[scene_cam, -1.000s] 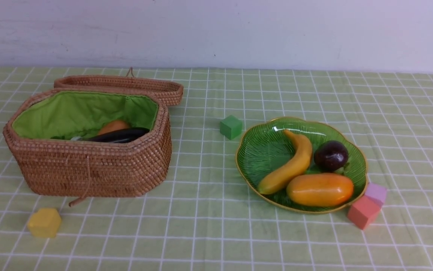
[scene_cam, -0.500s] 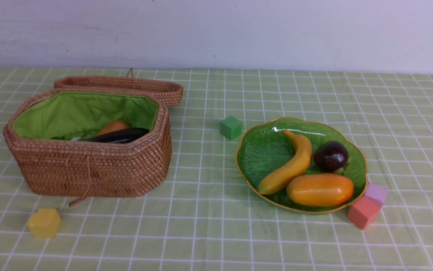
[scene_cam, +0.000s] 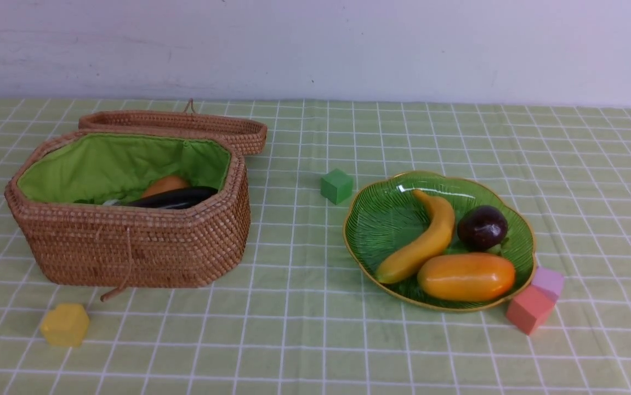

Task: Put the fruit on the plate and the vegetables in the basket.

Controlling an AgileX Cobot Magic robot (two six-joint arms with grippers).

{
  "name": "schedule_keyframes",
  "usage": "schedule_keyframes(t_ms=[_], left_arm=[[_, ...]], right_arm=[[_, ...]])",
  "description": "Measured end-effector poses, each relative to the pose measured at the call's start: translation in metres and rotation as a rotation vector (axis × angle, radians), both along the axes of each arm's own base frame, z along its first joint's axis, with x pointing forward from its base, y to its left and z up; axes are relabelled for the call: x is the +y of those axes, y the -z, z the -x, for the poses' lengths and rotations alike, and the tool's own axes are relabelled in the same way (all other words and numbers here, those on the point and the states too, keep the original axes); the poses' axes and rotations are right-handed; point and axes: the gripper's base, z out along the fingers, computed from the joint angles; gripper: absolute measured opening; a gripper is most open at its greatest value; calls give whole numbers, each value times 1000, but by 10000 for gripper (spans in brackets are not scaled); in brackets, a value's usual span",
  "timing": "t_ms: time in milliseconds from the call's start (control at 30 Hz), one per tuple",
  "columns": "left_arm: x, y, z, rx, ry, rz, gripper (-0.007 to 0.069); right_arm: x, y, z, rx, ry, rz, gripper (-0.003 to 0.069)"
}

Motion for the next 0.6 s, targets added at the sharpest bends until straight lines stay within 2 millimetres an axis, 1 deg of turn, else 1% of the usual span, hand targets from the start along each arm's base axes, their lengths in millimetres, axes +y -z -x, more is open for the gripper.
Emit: schedule_keyframes(t_ms=[600], left_arm=[[0,0,0,0,0,0,-13]], right_arm=[[0,0,0,0,0,0,96]])
